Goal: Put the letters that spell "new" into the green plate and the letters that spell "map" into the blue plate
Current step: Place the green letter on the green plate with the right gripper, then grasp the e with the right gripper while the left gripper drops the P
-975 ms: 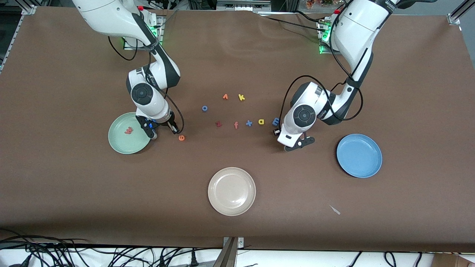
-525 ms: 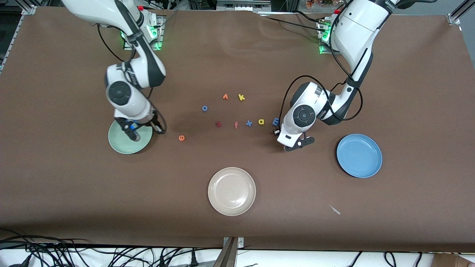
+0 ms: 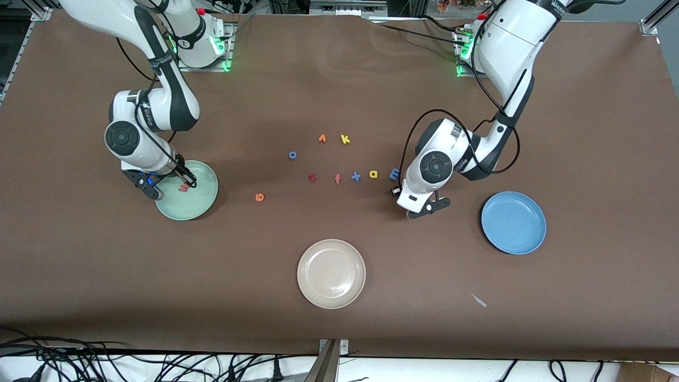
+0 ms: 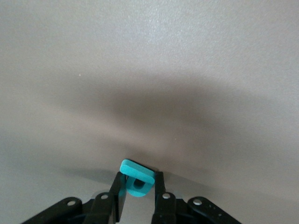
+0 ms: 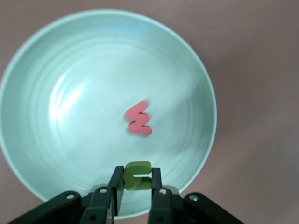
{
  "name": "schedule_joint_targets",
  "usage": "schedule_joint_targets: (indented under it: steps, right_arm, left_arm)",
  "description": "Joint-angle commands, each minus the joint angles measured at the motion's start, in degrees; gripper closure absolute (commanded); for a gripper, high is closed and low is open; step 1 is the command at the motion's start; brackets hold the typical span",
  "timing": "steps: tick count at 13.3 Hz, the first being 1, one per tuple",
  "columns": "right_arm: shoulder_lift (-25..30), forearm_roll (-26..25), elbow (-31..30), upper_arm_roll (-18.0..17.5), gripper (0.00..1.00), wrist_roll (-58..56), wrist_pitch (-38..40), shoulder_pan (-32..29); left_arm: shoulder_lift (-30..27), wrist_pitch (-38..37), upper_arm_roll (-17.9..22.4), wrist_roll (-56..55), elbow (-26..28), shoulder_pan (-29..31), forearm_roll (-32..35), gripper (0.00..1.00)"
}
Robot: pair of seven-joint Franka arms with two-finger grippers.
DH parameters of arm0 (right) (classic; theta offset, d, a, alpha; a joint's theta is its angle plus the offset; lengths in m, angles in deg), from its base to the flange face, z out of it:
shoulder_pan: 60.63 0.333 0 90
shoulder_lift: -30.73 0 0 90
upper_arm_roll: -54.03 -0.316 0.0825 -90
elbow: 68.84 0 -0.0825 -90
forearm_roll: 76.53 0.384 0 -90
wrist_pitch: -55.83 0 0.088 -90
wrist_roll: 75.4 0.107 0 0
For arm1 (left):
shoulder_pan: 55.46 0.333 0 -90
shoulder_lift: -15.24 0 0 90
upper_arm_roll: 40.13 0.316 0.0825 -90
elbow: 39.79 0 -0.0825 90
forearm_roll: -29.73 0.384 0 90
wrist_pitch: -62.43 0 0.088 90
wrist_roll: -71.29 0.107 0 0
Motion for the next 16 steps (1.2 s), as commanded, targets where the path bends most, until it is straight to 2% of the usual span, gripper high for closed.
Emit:
schedule_joint_targets:
  steps: [1, 3, 5, 8, 10, 12, 14, 16]
  right_arm:
    - [0.71, 0.89, -2.35, -0.01, 0.01, -1.12, -2.77, 0.25]
    - [1.15, 0.89, -1.92, -0.27, 0.00, -0.78, -2.51, 0.25]
    - [1.67, 0.89, -0.43, -2.02, 0.00, 0.10, -2.16, 0.43]
    - [0.02, 0.80, 8.60, -7.02, 0.00, 8.86, 1.78, 1.13]
    - [-4.10, 0.80, 15.98, -9.84, 0.00, 17.81, 4.34, 2.18]
    - [-8.67, 0.71, 21.00, -10.55, 0.00, 25.47, 4.35, 4.02]
    - [-13.24, 0.62, 23.65, -10.56, 0.01, 30.41, 3.39, 5.87]
    - [-15.02, 0.71, 24.19, -10.56, 0.01, 31.83, 1.19, 5.97]
  left_arm:
    - [0.38, -4.25, 0.16, 0.58, -3.77, -0.11, -1.09, 0.80]
    - [0.38, -11.97, 0.25, 6.69, -8.34, 1.11, -1.09, 0.81]
    - [-0.23, -16.21, 0.25, 15.74, -9.50, 3.92, -0.66, 0.81]
    - [-2.25, -22.27, 0.86, 29.98, -9.50, 7.96, 0.48, 0.81]
    - [-2.87, -22.91, 1.13, 37.11, -9.59, 11.47, 4.95, 0.81]
    - [-2.78, -22.82, 1.13, 42.21, -9.59, 14.20, 9.61, 0.81]
    - [-2.35, -22.47, 1.13, 48.71, -9.59, 17.01, 13.22, 0.80]
    - [-1.82, -20.99, 1.13, 54.60, -9.50, 19.82, 14.45, 0.77]
